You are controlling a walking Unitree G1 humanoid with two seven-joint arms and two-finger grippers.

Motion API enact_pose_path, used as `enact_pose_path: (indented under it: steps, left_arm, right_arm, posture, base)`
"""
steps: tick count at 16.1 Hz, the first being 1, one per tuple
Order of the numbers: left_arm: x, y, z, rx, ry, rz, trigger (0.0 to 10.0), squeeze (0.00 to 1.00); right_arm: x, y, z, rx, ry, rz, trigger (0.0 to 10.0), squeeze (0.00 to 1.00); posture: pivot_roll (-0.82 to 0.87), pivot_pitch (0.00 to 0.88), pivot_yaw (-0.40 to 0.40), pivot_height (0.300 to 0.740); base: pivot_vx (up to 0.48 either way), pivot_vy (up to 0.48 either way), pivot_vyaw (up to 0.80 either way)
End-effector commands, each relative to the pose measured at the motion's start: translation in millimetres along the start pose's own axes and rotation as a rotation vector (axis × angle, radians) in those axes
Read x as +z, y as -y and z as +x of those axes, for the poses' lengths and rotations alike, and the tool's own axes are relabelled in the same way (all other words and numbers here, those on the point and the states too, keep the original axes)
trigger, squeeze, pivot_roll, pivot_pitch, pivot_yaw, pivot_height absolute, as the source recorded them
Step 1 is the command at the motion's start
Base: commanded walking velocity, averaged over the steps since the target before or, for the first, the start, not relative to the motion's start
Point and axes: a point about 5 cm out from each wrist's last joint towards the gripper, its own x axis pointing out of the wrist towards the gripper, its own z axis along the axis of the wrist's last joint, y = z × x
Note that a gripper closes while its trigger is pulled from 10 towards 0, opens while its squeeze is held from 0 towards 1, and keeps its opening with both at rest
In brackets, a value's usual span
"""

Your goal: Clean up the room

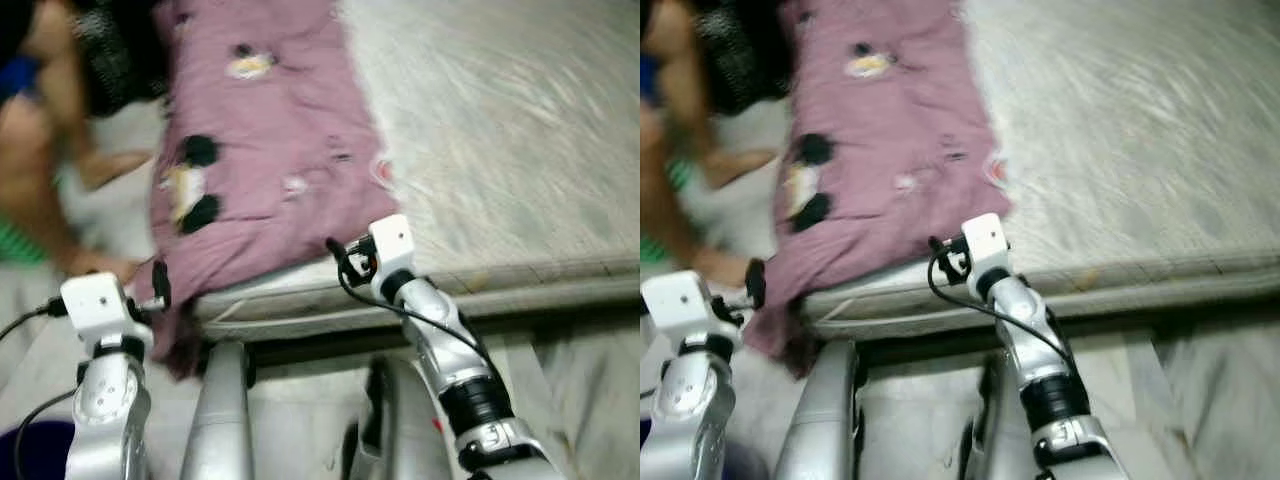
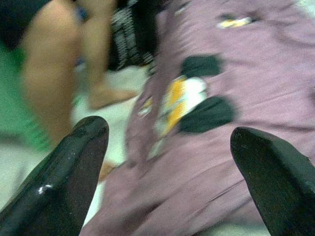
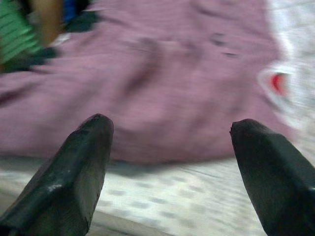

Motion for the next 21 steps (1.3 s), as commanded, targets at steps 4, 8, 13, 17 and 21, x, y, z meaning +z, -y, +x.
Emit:
enact_pose_path:
  steps: [4, 8, 13, 17, 21]
  left_arm:
    - [-7, 3.5, -4.4, -0.019, -0.035, -0.008, 10.0, 0.0]
    - [-7, 2.8, -5.1, -0.018, -0.036, -0.006, 10.0, 0.0]
    - [-3, -0.9, -7.2, -0.016, -0.033, 0.007, 10.0, 0.0]
    - [2, -3.1, -8.9, -0.014, -0.022, 0.022, 10.0, 0.0]
    - [9, -2.4, -14.9, -0.012, -0.005, 0.042, 10.0, 0.0]
  right_arm:
    - [-12, 3.7, -6.9, -0.012, -0.039, 0.018, 10.0, 0.0]
    - [-16, -0.2, -4.3, 0.053, -0.074, 0.049, 10.0, 0.0]
    - [-9, -3.1, 7.8, 0.054, -0.044, 0.011, 10.0, 0.0]
    - [3, 0.3, 17.5, 0.004, 0.011, 0.059, 10.0, 0.0]
    - [28, 4.0, 39.4, -0.1, 0.063, 0.088, 10.0, 0.0]
  posture:
    - [0.09, 0.2, -0.043, 0.553]
    - [0.09, 0.209, -0.039, 0.553]
    - [0.13, 0.233, -0.029, 0.553]
    - [0.15, 0.249, -0.023, 0.553]
    - [0.18, 0.27, -0.022, 0.553]
  base:
    - [0.0, 0.0, 0.72]
    - [0.0, 0.0, 0.0]
    - [0.0, 0.0, 0.74]
    - [0.0, 0.0, 0.3]
    - [0.0, 0.0, 0.0]
